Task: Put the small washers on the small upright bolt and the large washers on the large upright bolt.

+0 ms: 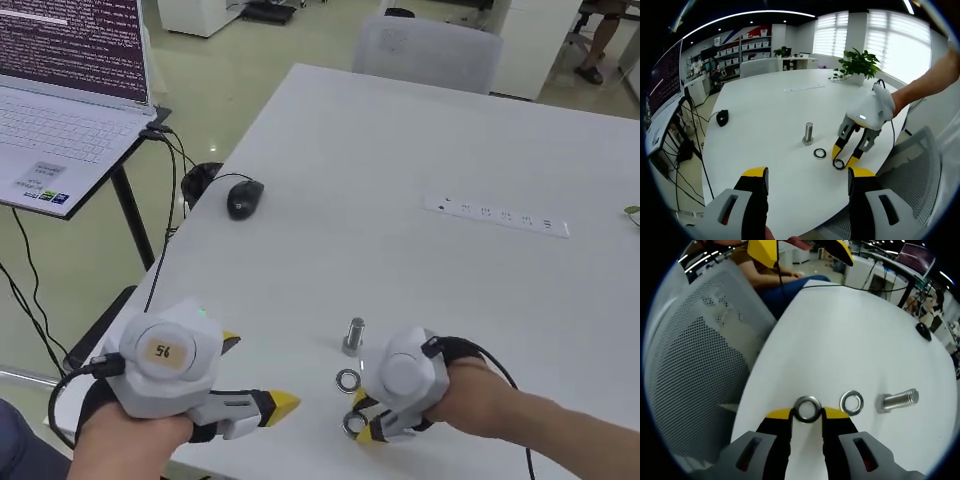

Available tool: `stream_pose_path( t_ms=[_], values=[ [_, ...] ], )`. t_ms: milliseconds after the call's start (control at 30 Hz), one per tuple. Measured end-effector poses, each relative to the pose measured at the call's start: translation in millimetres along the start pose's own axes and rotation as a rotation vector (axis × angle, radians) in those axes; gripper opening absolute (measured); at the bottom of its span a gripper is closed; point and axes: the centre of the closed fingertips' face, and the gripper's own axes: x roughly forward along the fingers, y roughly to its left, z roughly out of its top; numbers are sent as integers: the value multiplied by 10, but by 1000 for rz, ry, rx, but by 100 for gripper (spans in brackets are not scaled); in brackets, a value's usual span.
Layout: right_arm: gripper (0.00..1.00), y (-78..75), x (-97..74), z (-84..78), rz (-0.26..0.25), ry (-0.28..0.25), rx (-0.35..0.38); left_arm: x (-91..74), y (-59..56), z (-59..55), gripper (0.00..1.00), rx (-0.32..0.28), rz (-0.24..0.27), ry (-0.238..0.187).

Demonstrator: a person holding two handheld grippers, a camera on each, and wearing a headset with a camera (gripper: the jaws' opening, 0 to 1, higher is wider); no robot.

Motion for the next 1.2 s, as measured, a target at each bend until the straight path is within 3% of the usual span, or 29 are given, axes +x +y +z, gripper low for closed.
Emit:
stream_pose_path(
  t_ms=[333,500,833,1000,1200],
  values=[
    [23,-104,-121,-16,-50,-28,51,6,-15,11,64,4,-5,0],
    [23,-208,-280,18,-96,-43,65,-1,-6,8,64,4,-3,1],
    [23,-735,-695,194,-228,-96,138,23,-32,31,64,10,-9,-1],
    [23,-916,-710,209,-256,-88,171,26,-46,44,64,11,-11,-3],
    [23,-1029,-679,234,-270,-66,183,15,-45,31,64,7,-10,-1]
  ],
)
